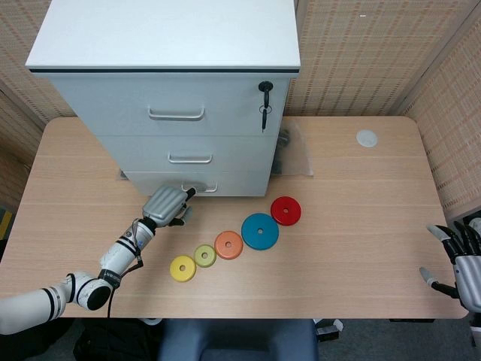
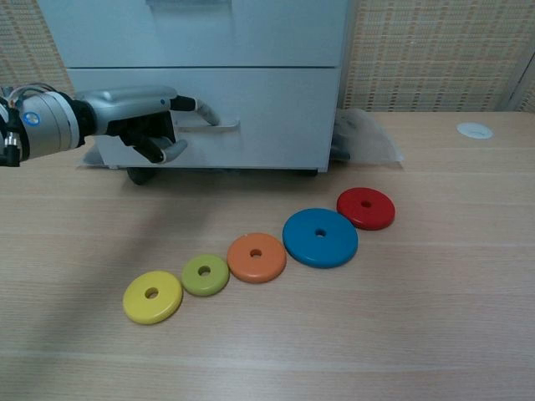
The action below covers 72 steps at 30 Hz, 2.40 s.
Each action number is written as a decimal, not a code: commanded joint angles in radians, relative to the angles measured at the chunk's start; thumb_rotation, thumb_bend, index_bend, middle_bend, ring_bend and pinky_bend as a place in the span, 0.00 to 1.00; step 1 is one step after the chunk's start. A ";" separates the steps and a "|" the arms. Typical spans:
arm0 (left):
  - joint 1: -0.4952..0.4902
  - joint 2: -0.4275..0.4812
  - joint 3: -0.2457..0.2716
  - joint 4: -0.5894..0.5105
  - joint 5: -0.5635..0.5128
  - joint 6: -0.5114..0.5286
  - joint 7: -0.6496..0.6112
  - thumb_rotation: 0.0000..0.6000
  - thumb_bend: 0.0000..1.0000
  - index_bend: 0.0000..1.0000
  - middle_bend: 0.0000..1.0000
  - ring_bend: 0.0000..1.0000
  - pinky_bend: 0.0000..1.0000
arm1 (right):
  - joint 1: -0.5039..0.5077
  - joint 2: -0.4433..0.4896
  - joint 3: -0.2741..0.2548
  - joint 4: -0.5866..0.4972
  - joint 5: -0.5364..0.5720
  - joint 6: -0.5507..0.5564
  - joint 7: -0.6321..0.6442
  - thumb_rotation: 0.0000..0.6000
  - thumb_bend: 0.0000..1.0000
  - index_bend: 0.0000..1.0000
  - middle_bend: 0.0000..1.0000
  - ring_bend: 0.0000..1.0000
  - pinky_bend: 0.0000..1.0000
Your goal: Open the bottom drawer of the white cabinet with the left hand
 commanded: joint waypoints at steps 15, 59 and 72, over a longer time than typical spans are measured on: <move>0.009 0.047 0.045 -0.083 -0.013 0.022 0.053 1.00 0.58 0.19 0.95 1.00 1.00 | -0.004 -0.002 -0.003 0.008 -0.001 -0.007 0.011 1.00 0.20 0.15 0.18 0.00 0.00; 0.195 0.213 0.228 -0.421 0.202 0.230 0.174 1.00 0.58 0.19 0.94 1.00 1.00 | -0.005 -0.005 -0.004 0.015 -0.015 -0.002 0.032 1.00 0.17 0.15 0.18 0.00 0.00; 0.301 0.328 0.298 -0.493 0.410 0.380 0.009 1.00 0.58 0.23 0.82 0.83 1.00 | 0.001 0.010 -0.002 0.009 -0.018 -0.008 0.056 1.00 0.17 0.15 0.18 0.00 0.00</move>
